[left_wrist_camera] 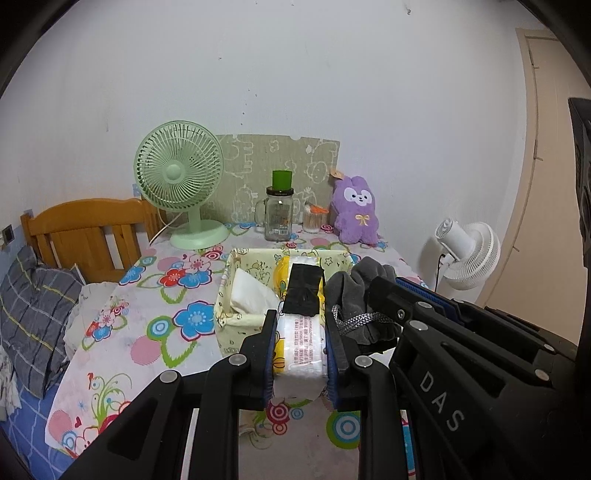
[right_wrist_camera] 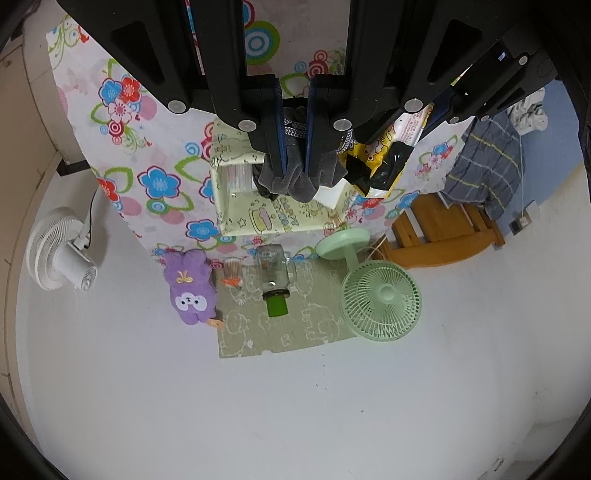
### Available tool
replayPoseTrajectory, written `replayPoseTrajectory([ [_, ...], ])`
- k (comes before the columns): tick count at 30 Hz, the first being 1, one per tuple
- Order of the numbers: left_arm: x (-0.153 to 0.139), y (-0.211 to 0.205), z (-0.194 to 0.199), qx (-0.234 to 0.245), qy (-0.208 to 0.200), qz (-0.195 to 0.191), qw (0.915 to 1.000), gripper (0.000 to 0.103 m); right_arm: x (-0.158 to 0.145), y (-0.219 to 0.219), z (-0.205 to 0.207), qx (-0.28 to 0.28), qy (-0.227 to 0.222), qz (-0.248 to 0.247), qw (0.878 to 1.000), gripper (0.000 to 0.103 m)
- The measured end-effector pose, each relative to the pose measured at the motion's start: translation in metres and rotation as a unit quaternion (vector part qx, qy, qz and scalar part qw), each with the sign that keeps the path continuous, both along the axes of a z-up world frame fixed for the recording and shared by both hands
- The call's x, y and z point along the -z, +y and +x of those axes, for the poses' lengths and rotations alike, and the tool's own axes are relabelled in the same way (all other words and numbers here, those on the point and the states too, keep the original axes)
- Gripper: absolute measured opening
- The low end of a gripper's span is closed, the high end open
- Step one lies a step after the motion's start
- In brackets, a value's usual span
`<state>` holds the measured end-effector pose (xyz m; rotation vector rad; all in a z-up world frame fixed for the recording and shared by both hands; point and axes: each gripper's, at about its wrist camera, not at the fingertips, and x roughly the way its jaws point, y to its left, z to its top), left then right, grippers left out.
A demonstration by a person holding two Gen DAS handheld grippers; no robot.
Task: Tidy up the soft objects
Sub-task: 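Lift the tissue packet with the left tool while the right tool carries the grey glove over the basket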
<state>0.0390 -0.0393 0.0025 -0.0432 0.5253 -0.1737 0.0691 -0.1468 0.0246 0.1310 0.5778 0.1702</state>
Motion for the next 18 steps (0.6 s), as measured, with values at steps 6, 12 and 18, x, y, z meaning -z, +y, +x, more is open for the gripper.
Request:
replayPoseTrajectory([
  [6, -0.001, 0.002, 0.011, -0.005, 0.002, -0.004, 1.0000, 0.021, -0.002, 0.002, 0.014, -0.005, -0.002, -0.005, 1.000, 0.013],
  [12, -0.001, 0.001, 0.026, -0.005, 0.003, -0.002, 1.0000, 0.021, -0.002, 0.001, 0.030, -0.006, -0.002, -0.003, 1.000, 0.013],
  [18, -0.001, -0.003, 0.044, -0.004, 0.002, 0.002, 1.0000, 0.021, -0.002, -0.002, 0.046, -0.005, -0.002, -0.005, 1.000, 0.013],
])
